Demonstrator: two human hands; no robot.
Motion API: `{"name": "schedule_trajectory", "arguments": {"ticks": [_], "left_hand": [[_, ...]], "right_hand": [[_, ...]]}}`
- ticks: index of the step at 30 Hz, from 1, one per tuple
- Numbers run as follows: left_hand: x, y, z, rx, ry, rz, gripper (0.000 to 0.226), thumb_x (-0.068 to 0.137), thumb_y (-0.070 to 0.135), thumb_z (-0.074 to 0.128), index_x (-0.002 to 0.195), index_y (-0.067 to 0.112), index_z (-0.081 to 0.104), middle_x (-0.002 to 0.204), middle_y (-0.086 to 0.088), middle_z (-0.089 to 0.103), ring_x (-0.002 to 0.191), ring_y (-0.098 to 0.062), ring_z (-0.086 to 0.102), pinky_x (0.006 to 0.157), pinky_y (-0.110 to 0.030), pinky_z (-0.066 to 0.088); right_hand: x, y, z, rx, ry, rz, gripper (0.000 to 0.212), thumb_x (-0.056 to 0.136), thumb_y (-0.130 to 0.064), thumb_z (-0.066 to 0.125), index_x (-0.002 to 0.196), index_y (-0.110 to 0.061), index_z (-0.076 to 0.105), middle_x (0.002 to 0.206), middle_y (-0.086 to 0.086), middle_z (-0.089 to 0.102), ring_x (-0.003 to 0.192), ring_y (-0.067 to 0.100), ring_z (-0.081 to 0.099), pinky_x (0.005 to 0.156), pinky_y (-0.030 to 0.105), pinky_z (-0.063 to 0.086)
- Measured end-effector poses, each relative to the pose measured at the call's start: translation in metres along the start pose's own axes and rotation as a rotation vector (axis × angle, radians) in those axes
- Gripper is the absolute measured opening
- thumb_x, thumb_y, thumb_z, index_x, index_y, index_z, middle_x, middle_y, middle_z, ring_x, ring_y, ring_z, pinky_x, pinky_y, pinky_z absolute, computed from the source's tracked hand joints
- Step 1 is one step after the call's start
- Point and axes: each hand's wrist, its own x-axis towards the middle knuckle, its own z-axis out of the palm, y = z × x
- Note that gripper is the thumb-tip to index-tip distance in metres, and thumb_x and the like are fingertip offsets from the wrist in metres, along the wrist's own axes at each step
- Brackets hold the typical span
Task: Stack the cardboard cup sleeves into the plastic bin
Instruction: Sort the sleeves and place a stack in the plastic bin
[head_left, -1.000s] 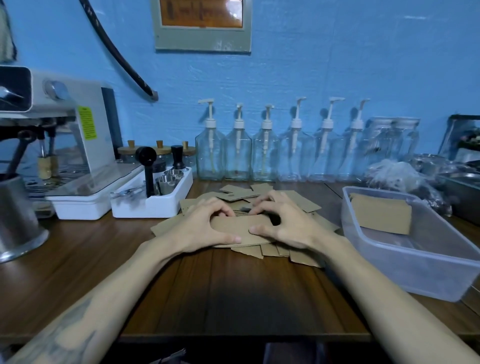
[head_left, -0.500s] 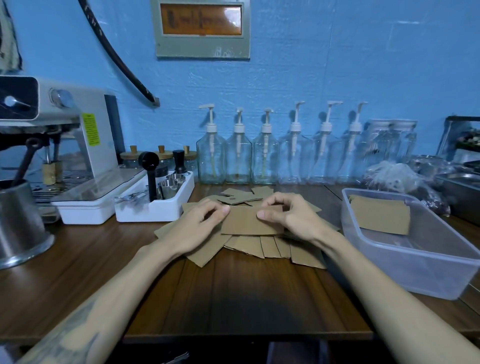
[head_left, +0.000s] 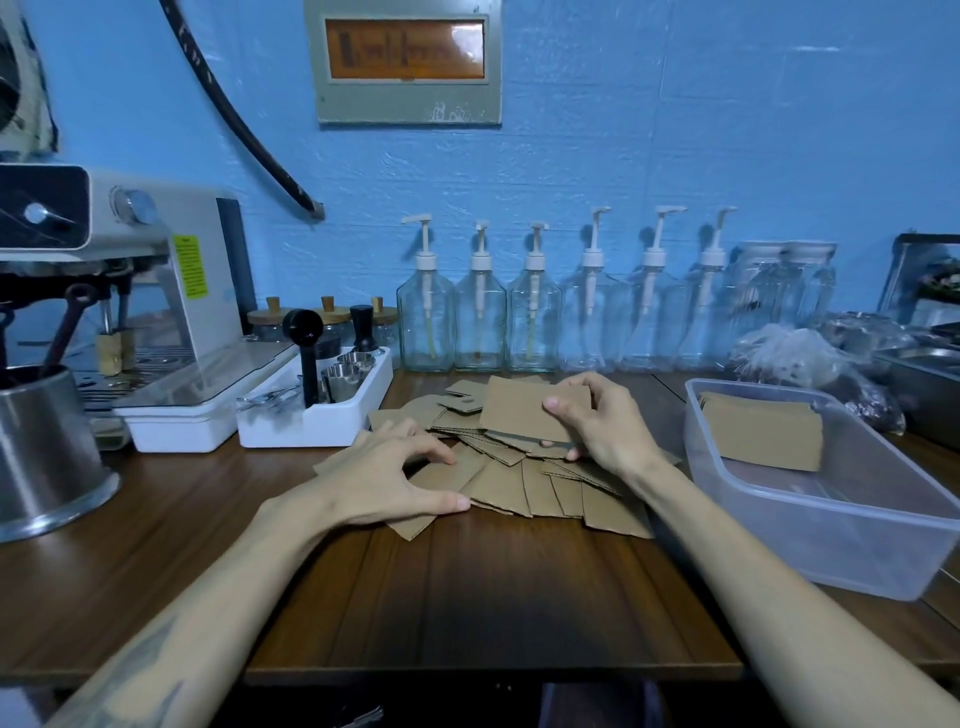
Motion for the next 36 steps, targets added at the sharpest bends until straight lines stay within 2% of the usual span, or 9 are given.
{"name": "schedule_trajectory", "arguments": {"ticks": [2,6,11,17,21,24,27,30,36], "left_hand": [[-0.001,0.004,0.001,-0.054,-0.016,0.052,0.064,0.058,0.088,0.058,0.115,0.058,0.055,0.111,0.027,0.046,0.109,0.006,0.037,0.097,-0.032,0.035],[-0.002,0.006,-0.002,-0.076,-0.004,0.056,0.071,0.056,0.087,0.061,0.117,0.052,0.055,0.105,0.025,0.049,0.101,0.008,0.044,0.095,-0.031,0.040],[-0.004,-0.004,-0.007,0.123,0.026,-0.068,0.080,0.046,0.101,0.046,0.100,0.042,0.049,0.096,0.023,0.045,0.089,0.005,0.044,0.073,-0.019,0.032],[-0.005,-0.008,-0.010,0.113,-0.017,-0.159,0.076,0.045,0.096,0.054,0.090,0.035,0.049,0.099,0.019,0.050,0.091,-0.002,0.045,0.072,-0.026,0.037],[-0.007,-0.010,-0.019,-0.162,-0.016,-0.125,0.052,0.068,0.055,0.082,0.103,0.027,0.055,0.106,0.007,0.063,0.095,-0.013,0.060,0.081,-0.033,0.053],[-0.007,-0.010,-0.026,-0.380,0.045,-0.026,0.033,0.081,0.021,0.080,0.106,0.016,0.059,0.104,-0.004,0.068,0.095,-0.021,0.065,0.087,-0.035,0.052],[-0.004,-0.004,-0.031,-0.557,0.138,0.020,0.026,0.081,0.010,0.078,0.102,0.012,0.061,0.097,-0.004,0.071,0.090,-0.018,0.066,0.078,-0.027,0.053],[0.008,0.009,-0.029,-0.690,0.216,0.023,0.029,0.072,0.014,0.085,0.091,0.014,0.064,0.089,0.003,0.074,0.085,-0.012,0.069,0.073,-0.026,0.055],[0.048,0.032,-0.001,-0.510,0.300,0.049,0.028,0.072,0.027,0.086,0.079,0.024,0.059,0.094,0.003,0.059,0.087,-0.014,0.054,0.076,-0.028,0.041]], "right_hand": [[0.000,0.000,0.000,-0.027,-0.033,-0.001,0.020,0.095,-0.022,0.065,0.111,-0.012,0.057,0.106,-0.001,0.067,0.067,0.033,0.074,0.059,0.041,0.058],[-0.002,0.002,0.000,-0.064,-0.056,-0.038,0.017,0.095,-0.014,0.065,0.105,-0.024,0.056,0.085,-0.007,0.062,0.044,0.010,0.061,0.046,0.013,0.044],[0.001,0.005,0.001,-0.045,-0.068,-0.035,0.019,0.094,-0.013,0.066,0.108,-0.022,0.057,0.086,-0.003,0.063,0.045,0.014,0.060,0.046,0.016,0.044],[0.002,0.007,0.002,-0.053,-0.066,-0.046,0.021,0.094,-0.016,0.067,0.105,-0.029,0.056,0.089,-0.002,0.062,0.047,0.013,0.061,0.048,0.016,0.045],[0.002,0.008,0.002,-0.045,-0.068,-0.047,0.022,0.093,-0.017,0.068,0.104,-0.031,0.056,0.100,0.007,0.066,0.049,0.015,0.061,0.050,0.019,0.048],[0.003,0.010,0.002,-0.034,-0.063,-0.054,0.023,0.093,-0.016,0.068,0.101,-0.034,0.056,0.098,0.010,0.064,0.048,0.014,0.060,0.048,0.019,0.048],[0.005,0.011,0.002,-0.013,-0.064,-0.049,0.023,0.093,-0.014,0.068,0.103,-0.032,0.058,0.084,0.004,0.061,0.050,0.013,0.056,0.053,0.028,0.054],[0.004,0.011,0.003,0.069,-0.088,-0.046,0.022,0.092,-0.007,0.068,0.103,-0.024,0.058,0.072,-0.008,0.071,0.052,0.006,0.059,0.047,0.021,0.047],[0.004,0.010,0.003,0.070,-0.142,-0.043,0.026,0.093,0.005,0.058,0.103,-0.020,0.057,0.077,-0.006,0.076,0.063,0.012,0.069,0.048,0.021,0.050]]}}
